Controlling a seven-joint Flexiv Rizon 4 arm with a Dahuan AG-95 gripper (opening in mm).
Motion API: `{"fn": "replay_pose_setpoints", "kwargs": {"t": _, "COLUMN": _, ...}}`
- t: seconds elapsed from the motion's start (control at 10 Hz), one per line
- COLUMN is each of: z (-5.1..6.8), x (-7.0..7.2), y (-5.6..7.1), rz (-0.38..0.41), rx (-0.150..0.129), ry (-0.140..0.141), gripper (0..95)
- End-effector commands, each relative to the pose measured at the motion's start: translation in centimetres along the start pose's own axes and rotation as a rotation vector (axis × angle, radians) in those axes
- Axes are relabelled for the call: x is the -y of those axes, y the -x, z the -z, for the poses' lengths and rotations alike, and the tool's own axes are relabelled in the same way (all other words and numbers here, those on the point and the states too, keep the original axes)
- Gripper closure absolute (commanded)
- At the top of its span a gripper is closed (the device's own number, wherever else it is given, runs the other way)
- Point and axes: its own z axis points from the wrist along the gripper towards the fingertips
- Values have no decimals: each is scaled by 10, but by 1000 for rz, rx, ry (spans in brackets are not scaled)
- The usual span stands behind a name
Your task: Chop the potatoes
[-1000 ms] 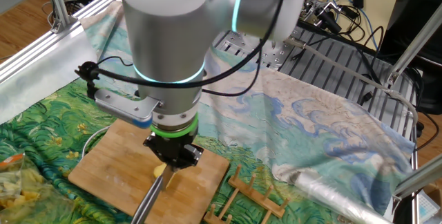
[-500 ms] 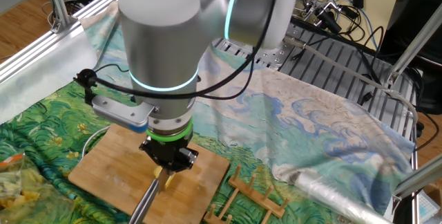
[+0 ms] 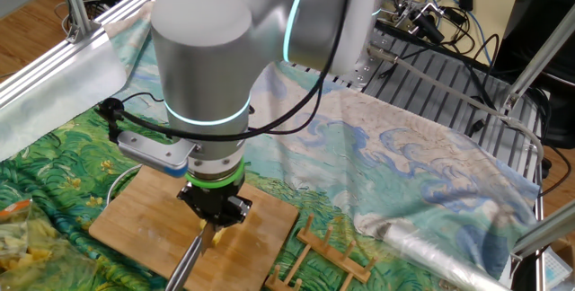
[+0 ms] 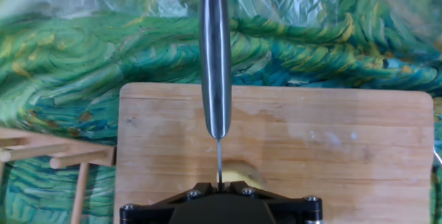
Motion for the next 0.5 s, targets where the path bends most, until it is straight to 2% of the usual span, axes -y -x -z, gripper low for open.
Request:
{"fn": "replay_pose_setpoints", "kwargs": {"t": 0.1, "z": -3, "x": -4, "y": 1, "rz": -11, "rx": 0, "ry": 7, "gripper": 950}}
{"fn": "replay_pose_setpoints", "kwargs": {"t": 0.5, "z": -12, "x": -18, "y": 8, "rz": -23, "rx": 5, "ry": 6, "gripper": 950}}
